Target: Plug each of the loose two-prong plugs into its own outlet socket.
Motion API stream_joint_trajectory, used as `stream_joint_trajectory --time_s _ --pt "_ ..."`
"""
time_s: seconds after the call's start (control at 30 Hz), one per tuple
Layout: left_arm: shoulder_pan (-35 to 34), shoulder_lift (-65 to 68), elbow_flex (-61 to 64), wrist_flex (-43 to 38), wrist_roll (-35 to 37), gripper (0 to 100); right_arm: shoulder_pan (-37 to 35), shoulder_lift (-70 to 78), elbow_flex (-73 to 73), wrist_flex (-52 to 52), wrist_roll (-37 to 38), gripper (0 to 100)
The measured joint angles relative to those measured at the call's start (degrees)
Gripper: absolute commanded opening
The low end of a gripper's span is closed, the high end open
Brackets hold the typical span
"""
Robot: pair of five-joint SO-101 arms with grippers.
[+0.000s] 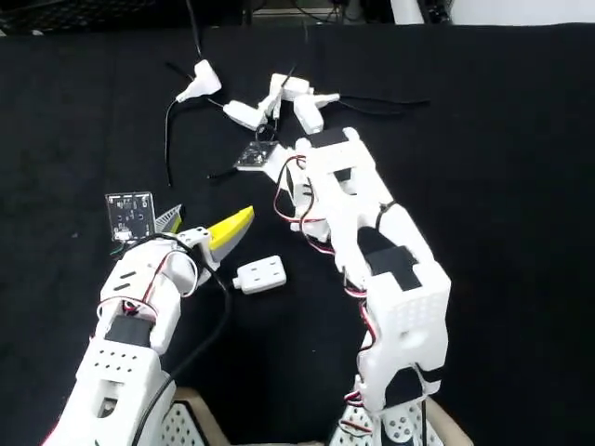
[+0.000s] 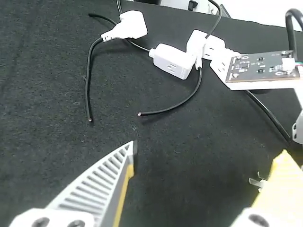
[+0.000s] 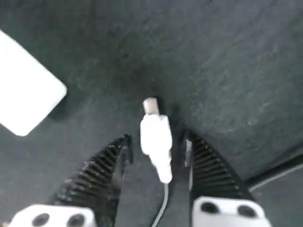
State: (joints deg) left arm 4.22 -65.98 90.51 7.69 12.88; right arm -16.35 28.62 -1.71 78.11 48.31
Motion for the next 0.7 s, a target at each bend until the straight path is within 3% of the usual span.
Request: stream_joint_trajectory --time_s 0.4,0.7 --pt "0.0 0.0 0.0 0.0 0.0 43 0.2 2.7 -2.5 -0.4 -0.1 1.2" --pt "0.0 0.0 0.0 0.0 0.0 43 0.1 3.0 -12.9 11.6 -0.1 1.2"
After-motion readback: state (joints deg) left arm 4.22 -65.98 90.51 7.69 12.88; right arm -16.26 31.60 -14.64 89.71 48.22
